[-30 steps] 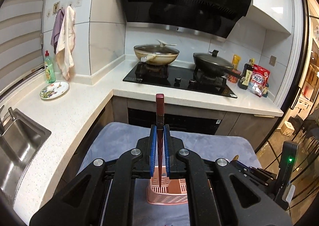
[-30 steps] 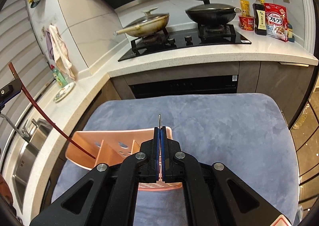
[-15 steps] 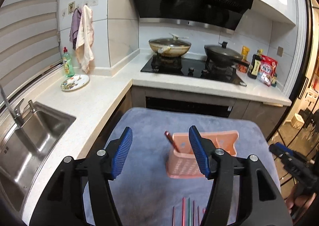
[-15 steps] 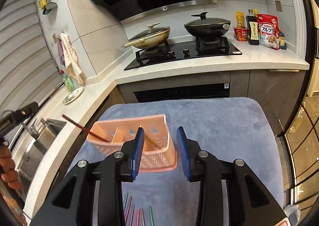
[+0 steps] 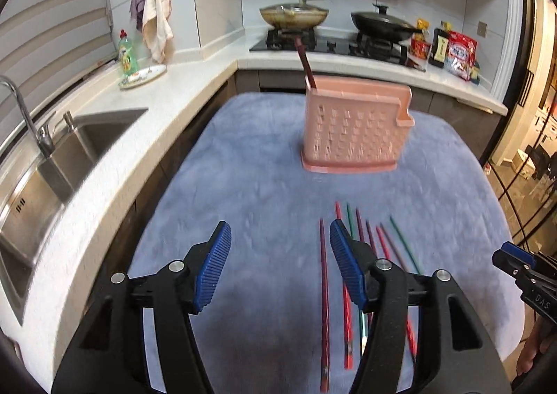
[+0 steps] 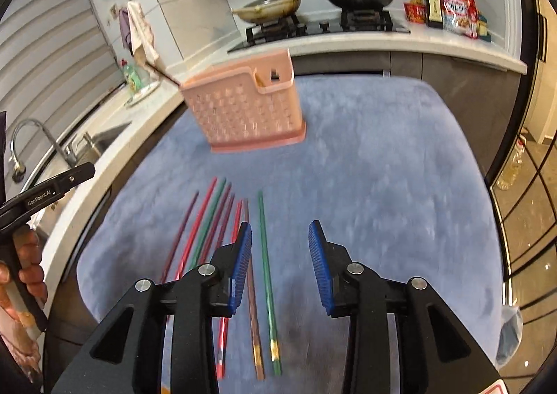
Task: Organize utensils
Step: 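Move both open grippers back down toward the row of chopsticks, then grasp a dark red chopstick with the left gripper while the right gripper grasps a green chopstick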
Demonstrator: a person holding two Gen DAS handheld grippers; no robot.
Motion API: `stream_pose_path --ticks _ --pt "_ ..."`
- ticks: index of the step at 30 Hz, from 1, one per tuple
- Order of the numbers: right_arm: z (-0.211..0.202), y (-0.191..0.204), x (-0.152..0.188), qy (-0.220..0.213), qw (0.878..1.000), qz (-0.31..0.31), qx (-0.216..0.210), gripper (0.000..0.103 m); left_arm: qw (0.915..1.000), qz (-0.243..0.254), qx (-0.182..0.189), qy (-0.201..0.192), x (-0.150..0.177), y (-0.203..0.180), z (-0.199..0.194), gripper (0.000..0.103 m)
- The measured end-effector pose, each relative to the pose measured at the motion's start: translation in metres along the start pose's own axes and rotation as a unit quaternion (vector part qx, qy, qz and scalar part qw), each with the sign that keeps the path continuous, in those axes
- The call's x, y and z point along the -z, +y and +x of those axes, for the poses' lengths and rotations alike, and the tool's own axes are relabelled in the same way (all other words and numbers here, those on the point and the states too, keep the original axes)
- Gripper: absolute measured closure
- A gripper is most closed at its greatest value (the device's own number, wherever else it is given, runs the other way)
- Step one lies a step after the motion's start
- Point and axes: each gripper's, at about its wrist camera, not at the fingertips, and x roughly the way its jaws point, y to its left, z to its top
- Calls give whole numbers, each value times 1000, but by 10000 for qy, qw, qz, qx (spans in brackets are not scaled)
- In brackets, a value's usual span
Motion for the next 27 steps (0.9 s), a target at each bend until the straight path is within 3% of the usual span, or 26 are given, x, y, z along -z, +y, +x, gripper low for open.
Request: stream_pose_path --ticks 4,11,21,27 --pt "9 2 37 310 9995 -42 84 70 9997 68 -37 214 38 -2 3 47" --pt "17 7 70 541 9976 -295 318 70 9982 -26 93 600 83 -1 8 47" --pt "27 11 86 706 9960 -415 371 74 9965 63 228 797 111 -8 10 47" --pt "34 11 92 815 9950 -431 371 83 9951 91 322 934 121 -11 13 47"
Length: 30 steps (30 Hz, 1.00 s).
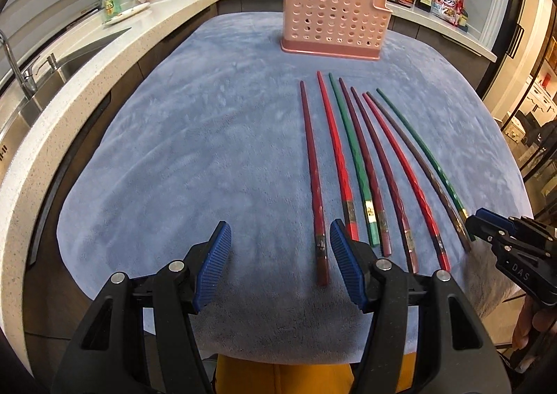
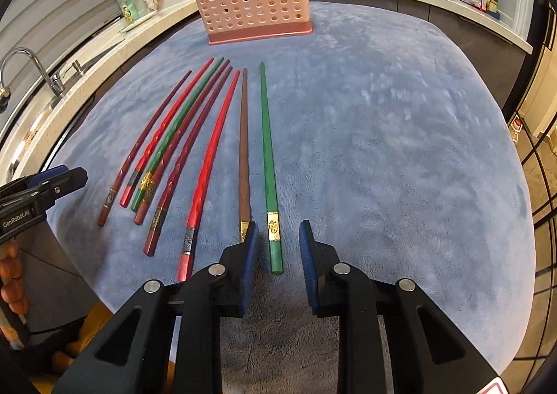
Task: Organize utensils
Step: 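Grasp a dark red chopstick with the left gripper while the right gripper grasps a green chopstick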
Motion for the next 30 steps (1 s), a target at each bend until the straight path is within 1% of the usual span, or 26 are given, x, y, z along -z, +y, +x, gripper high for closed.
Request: stream_pose_path --ticks 3,10,11,19,27,30 --pt "3 0 1 40 10000 -20 22 87 10000 -8 35 52 3 -1 2 47" --pt "5 0 4 27 10000 -51 76 92 9999 26 66 114 6 -4 7 47" --pt "5 0 4 12 9999 -34 97 95 9999 28 72 128 7 -5 8 47" --pt "5 -4 4 -48 9999 89 94 95 9995 58 97 292 13 -9 19 47" --pt "5 -6 4 -43 9999 122 83 95 9990 -8 22 446 15 -5 33 48" --pt "5 -6 4 -44 9999 126 84 95 9991 11 -7 420 16 -5 33 52"
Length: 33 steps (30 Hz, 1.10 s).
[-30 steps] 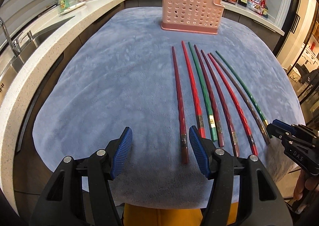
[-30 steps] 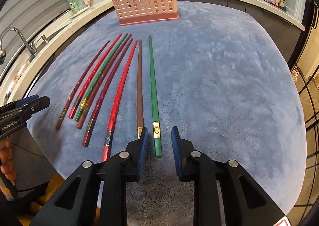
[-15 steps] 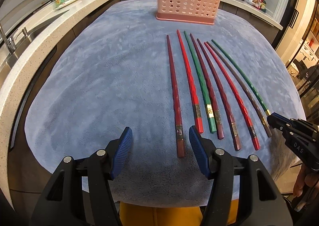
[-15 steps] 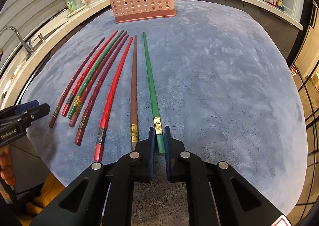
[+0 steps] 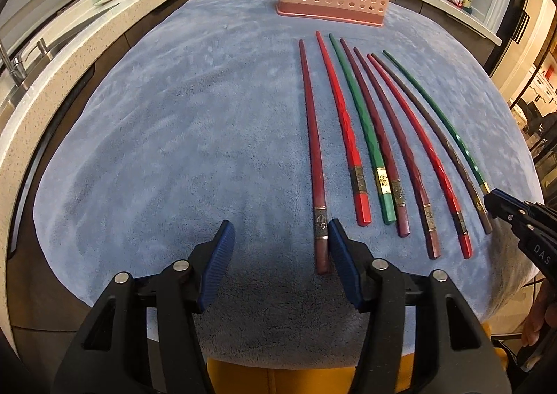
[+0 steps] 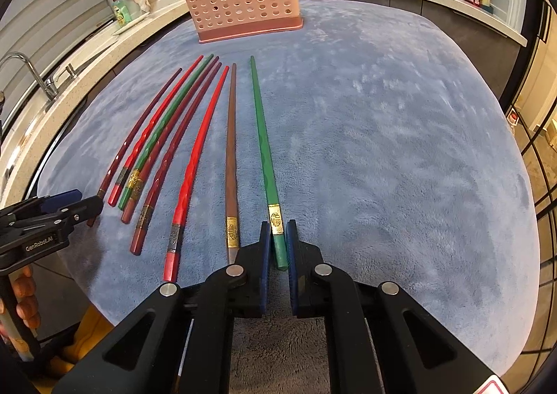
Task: Organize utensils
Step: 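Grasp a dark red chopstick with the left gripper while the right gripper grasps a green chopstick, then lift both held chopsticks and carry them above the pink holder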
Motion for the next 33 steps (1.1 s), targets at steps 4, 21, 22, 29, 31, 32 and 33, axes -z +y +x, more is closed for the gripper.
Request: stream_pose_path --ticks 4,21,22,29,31,32,33 --pt "0 -1 0 1 10000 23 -25 95 10000 -49 26 -13 0 3 0 62" --pt "-22 -5 -9 -194 9997 119 -89 95 9991 -378 180 106 -8 25 -8 96" --pt "-27 -6 -12 -242 9996 125 -101 95 9990 -393 193 83 -9 26 -10 96" --pt "-62 -4 -36 -674 9974 118 -212 96 9979 -514 301 -248 -25 33 -42 96" --pt "-74 -4 -46 -850 9959 142 -266 96 9971 -575 331 -374 -33 37 -52 96" --pt "-78 -5 -50 -909 9953 150 -286 96 9967 -598 339 -438 -37 38 -57 96" --pt "-84 -6 -56 -999 9944 161 -309 96 9961 -622 343 -520 -42 40 -63 96"
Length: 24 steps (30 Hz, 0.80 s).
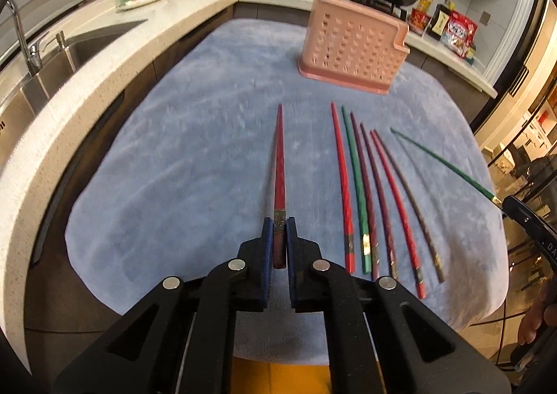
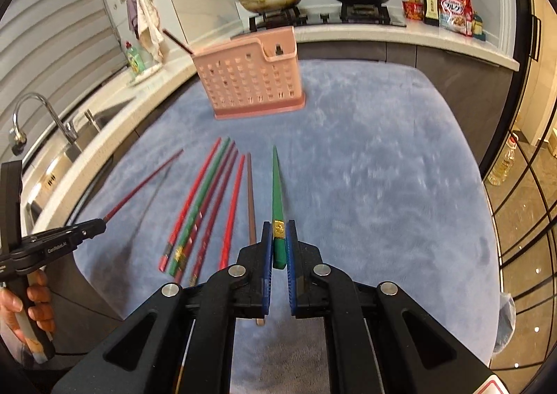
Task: Organize utensils
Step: 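Lift both held chopsticks and carry them above the pink holder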
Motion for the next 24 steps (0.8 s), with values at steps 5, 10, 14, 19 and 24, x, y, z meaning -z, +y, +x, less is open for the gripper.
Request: stream_pose_path --ticks 5,10,14,19,24 --pt "-14 -4 -30 -321 9994 56 -71 97 9995 -14 27 -320 -28 2 -21 96" --pt "-22 -9 -65 -610 9980 89 -134 97 9979 45 0 -646 -63 0 -37 96" --pt "-25 -13 -96 -863 9960 125 -184 102 9967 104 -33 -798 -99 -6 -41 96" --pt "-11 -19 -123 -878 9960 148 -106 102 9940 252 -84 -1058 -132 -17 -43 96" --pt "1 -34 -107 -566 9979 281 -155 100 9924 313 -44 -1186 -141 -24 -50 96"
